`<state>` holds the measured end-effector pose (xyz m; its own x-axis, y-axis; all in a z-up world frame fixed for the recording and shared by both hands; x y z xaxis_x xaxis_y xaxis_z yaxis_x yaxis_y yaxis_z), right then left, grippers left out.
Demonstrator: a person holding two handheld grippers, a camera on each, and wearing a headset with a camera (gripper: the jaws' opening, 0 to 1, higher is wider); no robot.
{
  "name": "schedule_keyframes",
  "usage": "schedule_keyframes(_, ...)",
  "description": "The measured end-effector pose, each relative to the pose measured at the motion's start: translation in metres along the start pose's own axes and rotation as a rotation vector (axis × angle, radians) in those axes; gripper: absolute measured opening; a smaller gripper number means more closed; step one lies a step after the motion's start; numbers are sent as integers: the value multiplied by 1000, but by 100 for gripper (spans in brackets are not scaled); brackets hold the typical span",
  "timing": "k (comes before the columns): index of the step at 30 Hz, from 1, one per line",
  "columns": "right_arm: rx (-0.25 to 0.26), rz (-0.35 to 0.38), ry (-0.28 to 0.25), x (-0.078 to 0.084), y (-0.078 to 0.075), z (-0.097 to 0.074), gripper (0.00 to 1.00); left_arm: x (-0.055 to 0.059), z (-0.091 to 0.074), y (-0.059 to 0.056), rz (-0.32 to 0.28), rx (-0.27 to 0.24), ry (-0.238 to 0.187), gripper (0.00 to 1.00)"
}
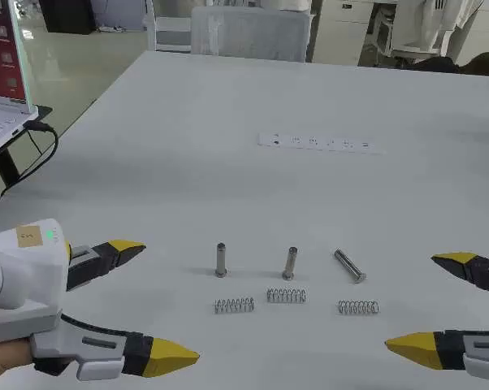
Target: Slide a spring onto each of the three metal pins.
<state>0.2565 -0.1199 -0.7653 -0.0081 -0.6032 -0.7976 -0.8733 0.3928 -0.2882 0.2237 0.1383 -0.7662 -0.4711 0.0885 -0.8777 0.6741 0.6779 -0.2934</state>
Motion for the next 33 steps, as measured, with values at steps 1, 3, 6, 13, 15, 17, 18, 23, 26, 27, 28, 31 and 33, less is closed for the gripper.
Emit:
schedule_keyframes(1,0,0,1,0,-1,1,87,0,0,0,-1,0,0,98)
schedule_keyframes(3,-2,-5,5,-2,-3,3,87,1,0,-1,-2,0,-1,98)
schedule_keyframes(6,0,-6,9,-4,-9,6,86,1,0,-1,-4,0,-1,98)
schedule_keyframes(13,2,-22,-8,-14,-18,11,85,0,0,-2,-7,-3,-7,98)
schedule_keyframes(15,2,-28,-8,-15,-18,11,85,0,0,-2,-7,-4,-9,98)
schedule_keyframes(17,1,-31,-5,-14,-18,10,85,-1,0,-1,-7,-5,-9,98)
schedule_keyframes(18,1,-31,-5,-14,-18,10,85,-2,0,-1,-7,-4,-9,98)
schedule_keyframes(23,5,-27,3,-10,-19,7,85,-3,2,0,-4,-2,-7,98)
schedule_keyframes(26,6,-26,5,-10,-19,6,85,-4,3,0,-4,0,-7,98)
schedule_keyframes(27,7,-26,6,-10,-19,6,85,-4,3,1,-2,0,-6,98)
schedule_keyframes(28,7,-26,6,-10,-19,6,85,-4,3,0,-2,1,-5,98)
schedule_keyframes(31,8,-25,4,-10,-19,6,85,-4,3,0,-1,2,-4,98)
schedule_keyframes(33,6,-28,7,-10,-18,6,85,-5,3,0,-1,2,-5,98)
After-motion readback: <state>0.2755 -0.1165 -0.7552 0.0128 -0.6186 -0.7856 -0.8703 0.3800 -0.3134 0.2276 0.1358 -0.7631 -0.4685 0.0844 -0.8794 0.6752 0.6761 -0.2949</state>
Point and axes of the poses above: the centre of the closed fingertips' face, and the gripper's own axes: z roughly forward along the fingers, y roughly to its left, x roughly out of its underside, the point moved 1 cm from there along -z, roughly backward along the fingers, and after that the axes turned 15 degrees about -z, right-handed, at the moved point
